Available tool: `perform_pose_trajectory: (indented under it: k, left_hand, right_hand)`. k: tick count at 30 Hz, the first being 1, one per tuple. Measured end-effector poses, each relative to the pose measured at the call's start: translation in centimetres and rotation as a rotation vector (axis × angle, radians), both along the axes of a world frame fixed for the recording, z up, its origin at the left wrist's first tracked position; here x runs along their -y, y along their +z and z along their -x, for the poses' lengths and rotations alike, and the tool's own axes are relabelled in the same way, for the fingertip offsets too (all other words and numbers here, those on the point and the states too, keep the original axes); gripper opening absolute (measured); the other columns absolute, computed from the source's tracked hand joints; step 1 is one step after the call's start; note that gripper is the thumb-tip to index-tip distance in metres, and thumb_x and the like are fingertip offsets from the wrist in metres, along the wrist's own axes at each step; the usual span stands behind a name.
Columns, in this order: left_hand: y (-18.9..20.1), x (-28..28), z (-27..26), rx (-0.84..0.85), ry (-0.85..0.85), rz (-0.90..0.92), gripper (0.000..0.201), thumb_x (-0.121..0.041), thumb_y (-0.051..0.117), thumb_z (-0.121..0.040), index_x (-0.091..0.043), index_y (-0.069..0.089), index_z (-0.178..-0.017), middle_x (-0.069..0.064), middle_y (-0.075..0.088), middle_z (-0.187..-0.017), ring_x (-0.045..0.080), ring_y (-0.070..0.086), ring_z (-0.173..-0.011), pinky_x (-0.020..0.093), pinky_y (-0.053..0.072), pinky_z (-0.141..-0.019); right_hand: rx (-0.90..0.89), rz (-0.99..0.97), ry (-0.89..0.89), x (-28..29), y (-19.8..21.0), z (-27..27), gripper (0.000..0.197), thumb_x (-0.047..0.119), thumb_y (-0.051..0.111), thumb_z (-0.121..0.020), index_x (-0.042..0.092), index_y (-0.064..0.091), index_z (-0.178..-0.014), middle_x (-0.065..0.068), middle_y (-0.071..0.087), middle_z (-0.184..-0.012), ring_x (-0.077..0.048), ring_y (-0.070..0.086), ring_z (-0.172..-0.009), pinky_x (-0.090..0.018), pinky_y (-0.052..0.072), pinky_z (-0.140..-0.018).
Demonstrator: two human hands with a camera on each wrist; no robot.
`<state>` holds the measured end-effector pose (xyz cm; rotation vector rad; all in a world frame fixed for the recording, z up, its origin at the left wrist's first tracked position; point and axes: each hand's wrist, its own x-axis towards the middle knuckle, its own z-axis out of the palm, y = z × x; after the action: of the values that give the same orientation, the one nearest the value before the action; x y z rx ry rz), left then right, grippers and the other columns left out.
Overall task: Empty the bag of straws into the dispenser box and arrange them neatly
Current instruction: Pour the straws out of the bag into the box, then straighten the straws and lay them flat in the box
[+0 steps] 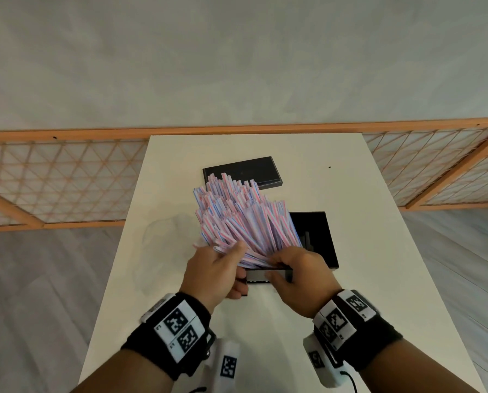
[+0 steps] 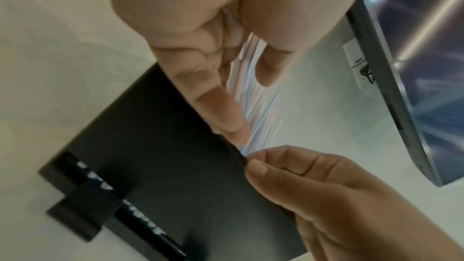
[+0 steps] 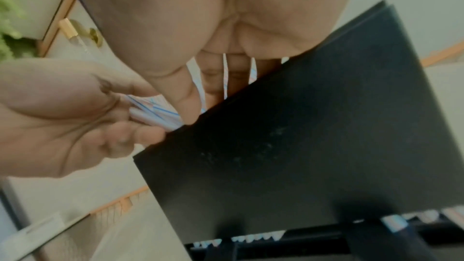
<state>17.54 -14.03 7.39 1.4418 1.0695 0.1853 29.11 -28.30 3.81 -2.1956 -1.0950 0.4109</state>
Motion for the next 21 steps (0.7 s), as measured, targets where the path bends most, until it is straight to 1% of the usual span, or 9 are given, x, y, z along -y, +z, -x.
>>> perform_pose_trajectory:
  k: [3, 5, 8, 9, 11, 13, 14, 18, 21]
  left_hand:
    - [-0.4, -0.7, 1.6, -0.067, -0.136, -0.304, 0.047, -0.056, 0.064, -0.092, -0.013, 0.067, -0.074, 0.003, 0.070, -0.060, 0.024, 0.070, -0.052, 0.039, 0.060, -0.059]
    - [-0.4, -1.7, 3.2, -0.099, -0.141, -0.547, 0.053, -0.064, 0.061, -0.089, -0.016, 0.060, -0.066, -0.001, 0.066, -0.056, 0.020, 0.067, -0.054, 0.035, 0.054, -0.063]
    - [-0.2, -2.7, 4.8, -0.085, -0.009, -0.719, 0.047, -0.055, 0.065, -0.087, -0.015, 0.052, -0.065, 0.004, 0.057, -0.052, 0.020, 0.057, -0.055, 0.026, 0.041, -0.057]
    - [-0.2, -2.9, 5.0, -0.071, 0.049, -0.693, 0.044, -0.051, 0.069, -0.086, -0.013, 0.050, -0.072, 0.006, 0.056, -0.056, 0.023, 0.055, -0.057, 0.025, 0.039, -0.057]
    - [-0.5, -3.2, 4.7, -0.061, 0.111, -0.473, 0.046, -0.051, 0.075, -0.083, -0.014, 0.047, -0.090, 0.011, 0.057, -0.069, 0.028, 0.055, -0.061, 0.032, 0.043, -0.056]
    - [-1.1, -3.1, 3.9, -0.075, 0.053, -0.213, 0.048, -0.055, 0.075, -0.082, -0.019, 0.047, -0.098, 0.009, 0.060, -0.075, 0.028, 0.059, -0.060, 0.037, 0.048, -0.048]
    - [-1.5, -2.9, 3.5, -0.077, 0.006, -0.177, 0.046, -0.056, 0.075, -0.082, -0.021, 0.048, -0.096, 0.008, 0.063, -0.073, 0.028, 0.061, -0.057, 0.038, 0.050, -0.046]
    - [-2.7, -1.8, 2.2, -0.043, -0.112, -0.291, 0.040, -0.060, 0.070, -0.079, -0.029, 0.047, -0.086, -0.002, 0.066, -0.071, 0.025, 0.068, -0.063, 0.050, 0.059, -0.060]
    - [-2.9, -1.2, 2.0, -0.017, -0.105, -0.326, 0.039, -0.051, 0.072, -0.084, -0.023, 0.045, -0.090, -0.001, 0.067, -0.073, 0.022, 0.070, -0.064, 0.047, 0.058, -0.064]
  right_hand:
    - [0.052, 0.011, 0.002, 0.4, 0.3, -0.6, 0.008, 0.023, 0.076, -0.078, 0.019, 0.070, -0.080, 0.012, 0.062, -0.079, -0.007, 0.057, -0.073, -0.021, 0.045, -0.069]
    - [0.074, 0.045, -0.087, 0.6, 0.7, -1.5, 0.015, 0.026, 0.077, -0.077, 0.017, 0.066, -0.077, 0.007, 0.061, -0.076, -0.011, 0.056, -0.069, -0.022, 0.042, -0.065]
    - [0.042, 0.232, -0.213, 0.3, 1.8, -3.2, 0.032, 0.037, 0.074, -0.081, 0.015, 0.058, -0.099, 0.003, 0.060, -0.090, -0.018, 0.058, -0.081, -0.023, 0.039, -0.070]
    - [0.011, 0.326, -0.222, -0.1, 1.9, -3.6, 0.041, 0.041, 0.072, -0.081, 0.015, 0.054, -0.105, 0.003, 0.058, -0.094, -0.019, 0.058, -0.086, -0.024, 0.040, -0.071]
    - [-0.053, 0.482, -0.214, -1.5, 1.9, -4.1, 0.054, 0.049, 0.072, -0.079, 0.012, 0.047, -0.109, 0.000, 0.056, -0.096, -0.021, 0.056, -0.087, -0.027, 0.042, -0.070]
    - [-0.119, 0.570, -0.212, -3.1, 1.6, -4.1, 0.063, 0.055, 0.074, -0.074, 0.012, 0.047, -0.112, -0.004, 0.057, -0.102, -0.023, 0.057, -0.091, -0.030, 0.046, -0.072]
    - [-0.145, 0.588, -0.203, -3.9, 1.3, -4.0, 0.066, 0.054, 0.075, -0.073, 0.012, 0.047, -0.115, -0.005, 0.059, -0.107, -0.025, 0.059, -0.097, -0.030, 0.049, -0.076]
    - [-0.132, 0.483, -0.088, -6.0, 0.9, -3.0, 0.054, 0.031, 0.075, -0.076, 0.019, 0.048, -0.120, -0.003, 0.065, -0.110, -0.025, 0.063, -0.103, -0.029, 0.050, -0.083]
    - [-0.158, 0.467, -0.113, -6.2, 0.6, -2.9, 0.050, 0.031, 0.073, -0.075, 0.021, 0.047, -0.116, -0.002, 0.064, -0.104, -0.024, 0.064, -0.097, -0.030, 0.052, -0.079]
